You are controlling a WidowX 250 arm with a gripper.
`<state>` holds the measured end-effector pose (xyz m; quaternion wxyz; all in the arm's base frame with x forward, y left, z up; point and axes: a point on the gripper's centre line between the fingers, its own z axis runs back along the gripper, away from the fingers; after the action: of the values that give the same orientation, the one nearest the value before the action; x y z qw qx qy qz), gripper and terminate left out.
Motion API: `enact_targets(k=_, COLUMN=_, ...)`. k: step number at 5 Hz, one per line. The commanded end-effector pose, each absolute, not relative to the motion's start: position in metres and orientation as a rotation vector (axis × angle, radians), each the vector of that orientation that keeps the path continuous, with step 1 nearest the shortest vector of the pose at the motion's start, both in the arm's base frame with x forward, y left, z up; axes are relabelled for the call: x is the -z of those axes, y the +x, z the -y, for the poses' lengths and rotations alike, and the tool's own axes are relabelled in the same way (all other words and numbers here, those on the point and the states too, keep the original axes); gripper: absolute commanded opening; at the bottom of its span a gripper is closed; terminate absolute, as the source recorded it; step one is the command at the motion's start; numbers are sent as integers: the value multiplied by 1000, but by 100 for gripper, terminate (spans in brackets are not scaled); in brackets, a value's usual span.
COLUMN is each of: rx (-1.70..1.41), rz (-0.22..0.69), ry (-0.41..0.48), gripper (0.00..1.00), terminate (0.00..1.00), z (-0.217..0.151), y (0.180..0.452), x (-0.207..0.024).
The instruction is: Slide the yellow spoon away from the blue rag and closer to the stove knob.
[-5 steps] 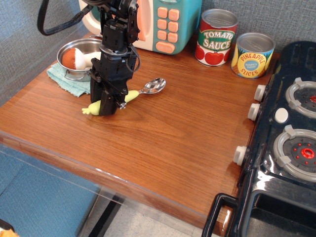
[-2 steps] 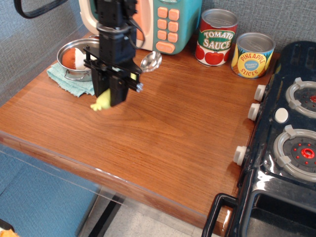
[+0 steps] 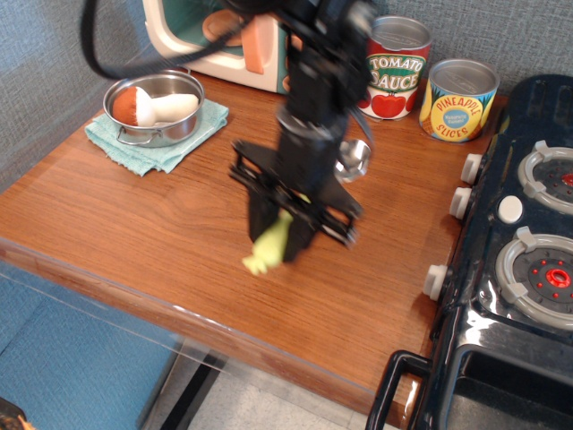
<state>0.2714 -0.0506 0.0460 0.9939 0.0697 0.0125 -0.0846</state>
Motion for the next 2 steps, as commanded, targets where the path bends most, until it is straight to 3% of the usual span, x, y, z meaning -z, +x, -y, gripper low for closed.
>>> enact_targets(k=1, rx=20, rz=27, ry=137, gripper=0, terminate=0, z=88, y=269, x=-30)
enact_targets(k=2, rx=-45, rz=-18, ry=116, gripper=0, terminate=0, z=93, y=270, x=-21)
